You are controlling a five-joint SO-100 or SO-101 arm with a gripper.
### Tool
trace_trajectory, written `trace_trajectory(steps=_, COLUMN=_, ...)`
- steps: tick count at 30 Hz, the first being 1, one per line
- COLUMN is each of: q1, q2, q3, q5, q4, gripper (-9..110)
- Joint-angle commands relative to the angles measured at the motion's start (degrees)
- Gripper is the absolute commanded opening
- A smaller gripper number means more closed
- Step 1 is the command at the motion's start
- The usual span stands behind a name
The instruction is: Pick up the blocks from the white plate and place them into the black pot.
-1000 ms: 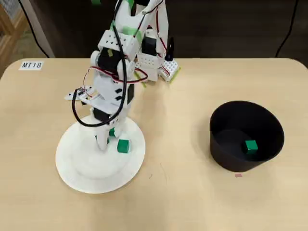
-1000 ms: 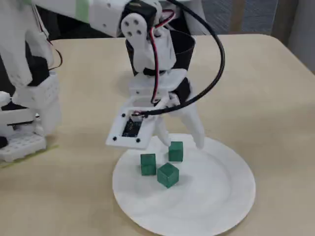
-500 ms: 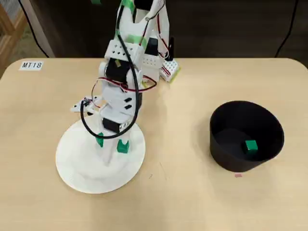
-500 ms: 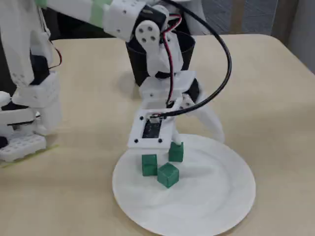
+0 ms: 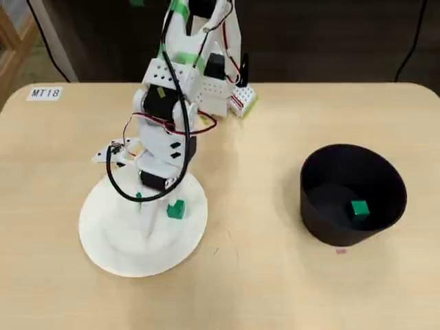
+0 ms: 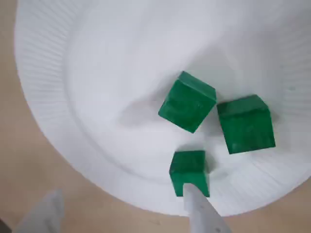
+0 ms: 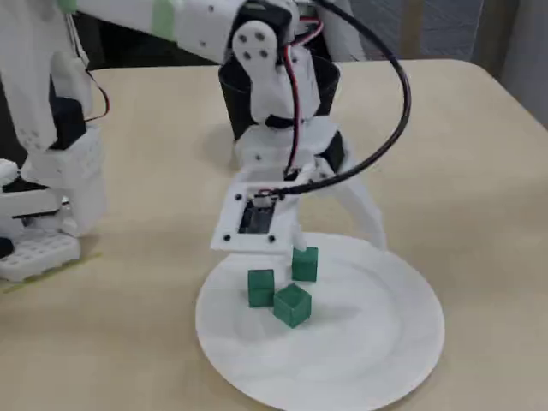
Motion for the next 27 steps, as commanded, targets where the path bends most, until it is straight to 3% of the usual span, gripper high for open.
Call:
trace_trajectory(steps=1, q1=0.4, q2=4.8, q3=-2.9, q5=-0.4, q4=3.1, gripper=33)
trace_trajectory(steps=7, q1=0.4, q2=6.4, q3=-0.5, q5=-2.0, q4=6.6, gripper=35)
trace_trajectory(steps=27, q1=-5.0, q2=-3.9, q3=4.0, q5=-3.1, q4=-2.5, gripper=36)
